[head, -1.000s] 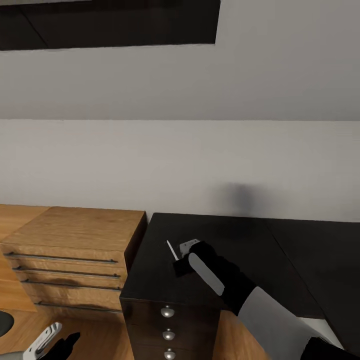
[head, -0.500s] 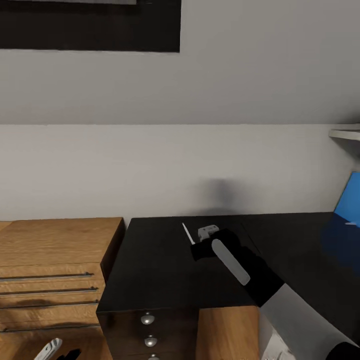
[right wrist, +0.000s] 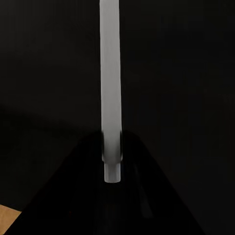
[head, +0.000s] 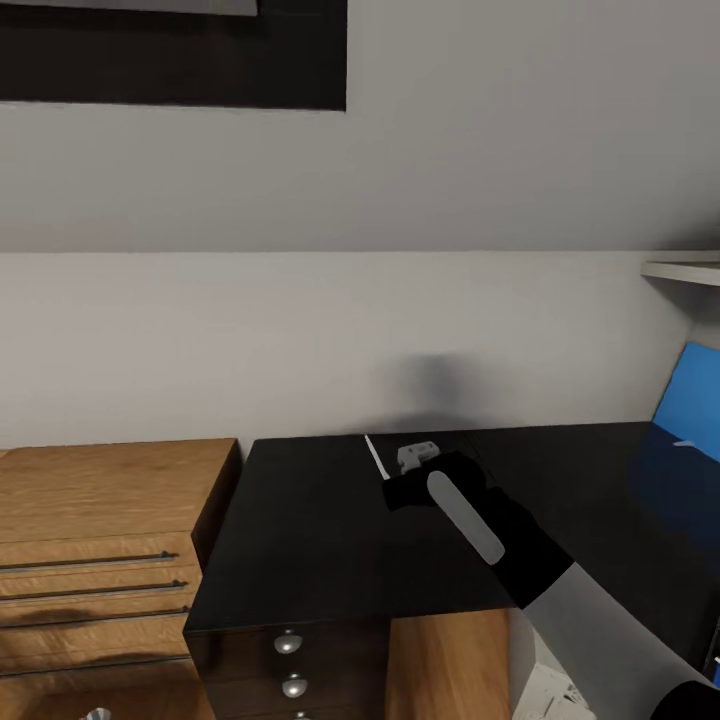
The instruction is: In the bedroom, organize the workspace by keeping the computer under the desk, ensuring the monitor is on the desk, placing the keyboard on the desk next to the monitor, placing the mouse on the desk next to the keyboard, moving the folder from the swivel chair onto the desk next to the mouse, stacking the notebook on top of the folder with the pen on top of the notebook, and positioning the swivel chair next to the desk.
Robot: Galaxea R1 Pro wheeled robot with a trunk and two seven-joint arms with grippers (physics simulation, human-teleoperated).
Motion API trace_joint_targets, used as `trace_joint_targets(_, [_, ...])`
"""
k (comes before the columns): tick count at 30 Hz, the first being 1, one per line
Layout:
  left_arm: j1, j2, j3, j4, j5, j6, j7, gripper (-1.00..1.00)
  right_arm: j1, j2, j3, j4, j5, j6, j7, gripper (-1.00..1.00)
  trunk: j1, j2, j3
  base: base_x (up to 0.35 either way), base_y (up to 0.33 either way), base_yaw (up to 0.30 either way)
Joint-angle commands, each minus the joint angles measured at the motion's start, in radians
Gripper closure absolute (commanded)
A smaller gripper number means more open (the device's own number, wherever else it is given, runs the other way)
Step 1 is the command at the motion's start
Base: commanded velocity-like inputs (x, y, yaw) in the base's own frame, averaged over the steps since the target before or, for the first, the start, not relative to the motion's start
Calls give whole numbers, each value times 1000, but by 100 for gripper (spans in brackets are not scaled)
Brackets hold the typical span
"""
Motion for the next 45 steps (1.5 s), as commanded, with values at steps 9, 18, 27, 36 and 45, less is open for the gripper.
trace_joint_targets(9, [0,0,0,-2,10,2,8,-100,-1,-1,3,-1,-11,1,-11,100,0,-1,-1,0,0,0])
trace_joint_targets(18, [0,0,0,-2,10,2,8,-100,-1,-1,3,-1,-11,1,-11,100,0,-1,-1,0,0,0])
trace_joint_targets(27, [36,-19,2,-1,10,5,5,-100,20,15,-10,-4,-1,5,-42,100,0,-1,-1,0,0,0])
trace_joint_targets(36, [94,-38,-13,3,8,-6,6,-100,27,17,-10,-22,-1,6,-46,100,0,-1,-1,0,0,0])
trace_joint_targets(45, [135,-43,-72,76,-30,-97,-17,-100,46,10,-12,-61,-1,10,-46,100,0,-1,-1,0,0,-49])
